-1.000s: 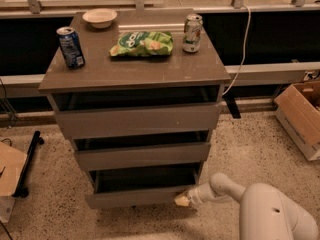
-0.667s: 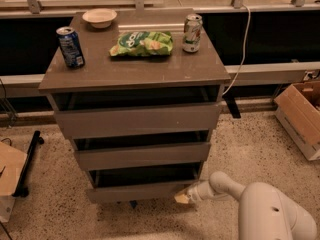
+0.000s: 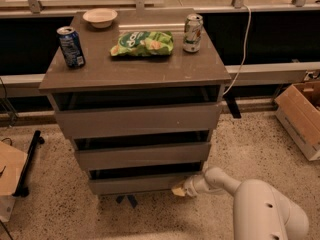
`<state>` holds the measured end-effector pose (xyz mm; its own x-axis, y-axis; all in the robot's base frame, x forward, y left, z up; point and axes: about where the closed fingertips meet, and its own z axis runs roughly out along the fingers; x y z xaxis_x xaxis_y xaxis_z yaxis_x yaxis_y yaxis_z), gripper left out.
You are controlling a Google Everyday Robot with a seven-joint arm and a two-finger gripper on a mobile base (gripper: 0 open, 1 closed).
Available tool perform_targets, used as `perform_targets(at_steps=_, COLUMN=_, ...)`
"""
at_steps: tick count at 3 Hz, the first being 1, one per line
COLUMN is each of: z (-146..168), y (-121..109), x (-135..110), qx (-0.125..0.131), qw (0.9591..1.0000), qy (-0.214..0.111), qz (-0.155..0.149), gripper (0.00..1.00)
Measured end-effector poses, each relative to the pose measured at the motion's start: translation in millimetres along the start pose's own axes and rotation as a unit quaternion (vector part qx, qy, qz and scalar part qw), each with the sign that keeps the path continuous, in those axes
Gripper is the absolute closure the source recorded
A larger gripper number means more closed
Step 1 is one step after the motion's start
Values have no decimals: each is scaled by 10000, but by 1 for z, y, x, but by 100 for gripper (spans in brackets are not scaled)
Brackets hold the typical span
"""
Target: Close bottom drawer
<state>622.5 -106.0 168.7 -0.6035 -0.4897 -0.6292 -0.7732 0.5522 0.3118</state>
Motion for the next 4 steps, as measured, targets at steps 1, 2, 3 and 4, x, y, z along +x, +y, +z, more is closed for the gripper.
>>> perform_targets(at_steps=1, z=3, y=2, x=1, qx=-22, qw=10000, qy=6, qz=1, gripper=82)
perform_targets(at_steps=2, z=5, y=4, x=1, qx=-42, qw=10000, qy=12, qz=3, gripper=59)
perform_targets(at_steps=3, z=7, y=6, x=2, qx=-63, qw=10000, qy=17, qz=5, gripper=36)
perform_targets(at_steps=4, z=10, y=9, x=3, qx=-92, qw=10000, qy=25, qz=7, gripper=4)
